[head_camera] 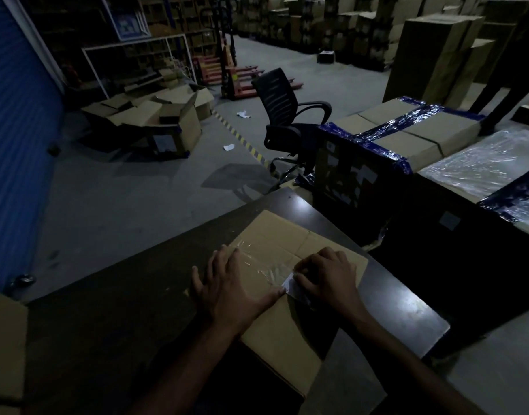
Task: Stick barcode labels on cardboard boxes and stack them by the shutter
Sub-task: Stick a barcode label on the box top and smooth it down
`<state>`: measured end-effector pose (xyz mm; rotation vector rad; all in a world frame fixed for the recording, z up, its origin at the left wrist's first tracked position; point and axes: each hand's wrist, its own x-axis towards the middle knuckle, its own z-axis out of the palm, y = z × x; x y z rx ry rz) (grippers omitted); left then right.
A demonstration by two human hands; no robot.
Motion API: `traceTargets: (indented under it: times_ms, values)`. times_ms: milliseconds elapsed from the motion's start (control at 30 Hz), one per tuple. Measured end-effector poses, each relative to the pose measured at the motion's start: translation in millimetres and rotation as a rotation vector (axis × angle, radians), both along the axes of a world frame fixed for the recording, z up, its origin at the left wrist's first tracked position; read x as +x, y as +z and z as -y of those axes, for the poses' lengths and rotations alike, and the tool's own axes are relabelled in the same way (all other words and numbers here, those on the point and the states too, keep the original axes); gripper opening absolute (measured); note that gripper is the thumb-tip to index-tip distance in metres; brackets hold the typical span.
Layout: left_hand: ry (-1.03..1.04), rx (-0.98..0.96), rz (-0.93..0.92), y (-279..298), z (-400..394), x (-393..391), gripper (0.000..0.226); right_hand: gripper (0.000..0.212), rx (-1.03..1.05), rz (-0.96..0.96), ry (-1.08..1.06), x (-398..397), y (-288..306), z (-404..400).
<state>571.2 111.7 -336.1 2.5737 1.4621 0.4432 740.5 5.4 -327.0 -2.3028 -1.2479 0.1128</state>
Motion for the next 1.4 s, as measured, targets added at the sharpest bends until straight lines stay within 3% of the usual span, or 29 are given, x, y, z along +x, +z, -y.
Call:
traceTargets:
  times_ms: [67, 200, 300, 433, 633, 867, 1400]
  values:
    - [-0.001, -0.003, -0.005, 0, 0, 0, 0.13, 0.04, -0.007, 0.046, 0.011, -1, -2, 1]
    - [0.002, -0.012, -0.006, 0, 1, 0, 0.132, 0.018, -0.025, 0.007, 0.006, 0, 2, 0]
    - [-0.002, -0.017, -0.019, 1, 0, -1, 0.132, 0.014, 0.006, -0.036, 0.0, -1, 3, 1]
    - [0.002, -0.008, -0.022, 3, 1, -1, 0.131, 0.017, -0.01, 0.05, -0.002, -6, 0, 3]
    - [0.002, -0.016, 0.005, 4, 1, 0, 0.131, 0.014, -0.018, -0.046, -0.013, -2, 6, -3]
    - [-0.011, 0.003, 0.022, 1, 1, -1, 0.126, 0.023, -0.019, 0.042, -0.081, -19, 1, -1]
    - [-0.008, 0.037, 0.027, -3, -2, -1, 0.122, 0.024, -0.176, -0.037, -0.166, -22, 13, -14]
